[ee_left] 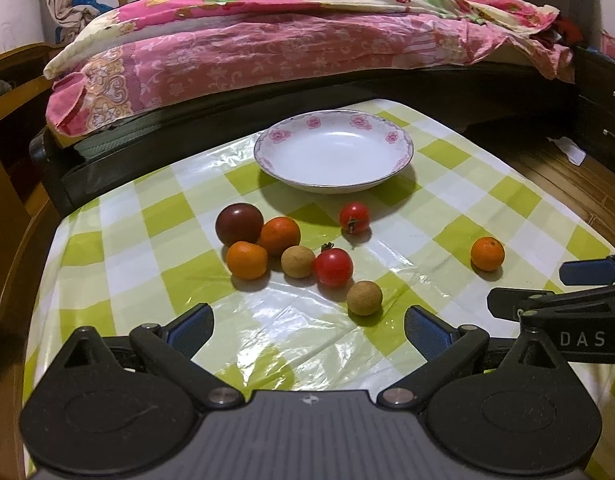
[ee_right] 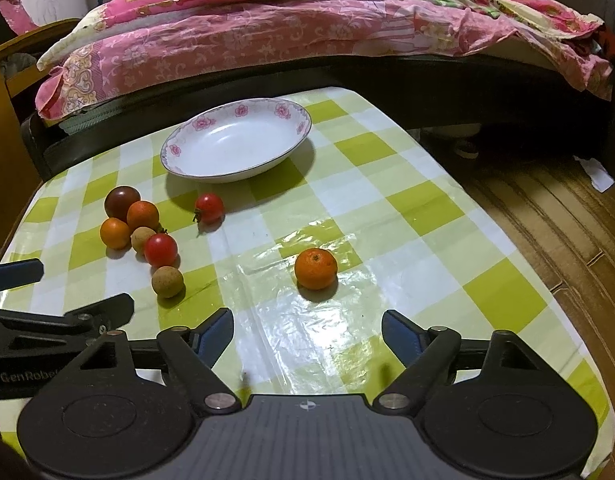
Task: Organize fruits
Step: 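Move the right tool toward the lone orange while the left tool approaches a tan round fruit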
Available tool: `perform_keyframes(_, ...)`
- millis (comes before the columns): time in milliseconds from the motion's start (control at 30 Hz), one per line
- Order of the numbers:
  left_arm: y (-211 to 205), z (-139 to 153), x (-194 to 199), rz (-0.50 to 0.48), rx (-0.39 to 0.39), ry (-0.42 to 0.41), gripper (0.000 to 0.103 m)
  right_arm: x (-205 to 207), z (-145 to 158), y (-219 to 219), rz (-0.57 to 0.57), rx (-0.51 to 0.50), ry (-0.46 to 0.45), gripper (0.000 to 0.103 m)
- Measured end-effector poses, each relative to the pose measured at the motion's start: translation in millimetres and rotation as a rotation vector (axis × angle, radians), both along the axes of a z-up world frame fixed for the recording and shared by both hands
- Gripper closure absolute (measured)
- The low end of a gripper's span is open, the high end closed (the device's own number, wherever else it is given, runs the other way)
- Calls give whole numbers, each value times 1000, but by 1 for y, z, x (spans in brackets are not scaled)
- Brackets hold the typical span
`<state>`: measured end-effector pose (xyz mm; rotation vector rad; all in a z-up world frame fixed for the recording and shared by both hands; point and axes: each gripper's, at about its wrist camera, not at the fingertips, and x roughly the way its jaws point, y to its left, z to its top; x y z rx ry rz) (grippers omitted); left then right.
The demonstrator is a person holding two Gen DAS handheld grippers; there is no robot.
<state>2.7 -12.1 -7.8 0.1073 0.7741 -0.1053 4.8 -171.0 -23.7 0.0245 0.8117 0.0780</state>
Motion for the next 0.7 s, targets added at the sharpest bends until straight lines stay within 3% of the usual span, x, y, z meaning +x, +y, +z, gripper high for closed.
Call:
perform_keyframes(367,-2,-9,11,-29,-33,6,0,17,0,-3,68,-31,-25,31)
perform_keyframes(567,-9,-18,16,-71,-30,1,6,31,-5,-2,115,-48,-33,41)
perform_keyframes(667,-13,-22,21,-89,-27,4,12,36,-8,-3,131,-38,-22,44)
perform_keyframes(700,-14,-24,22,-94,-29,5,19,37,-10,-3,135,-37,-18,46)
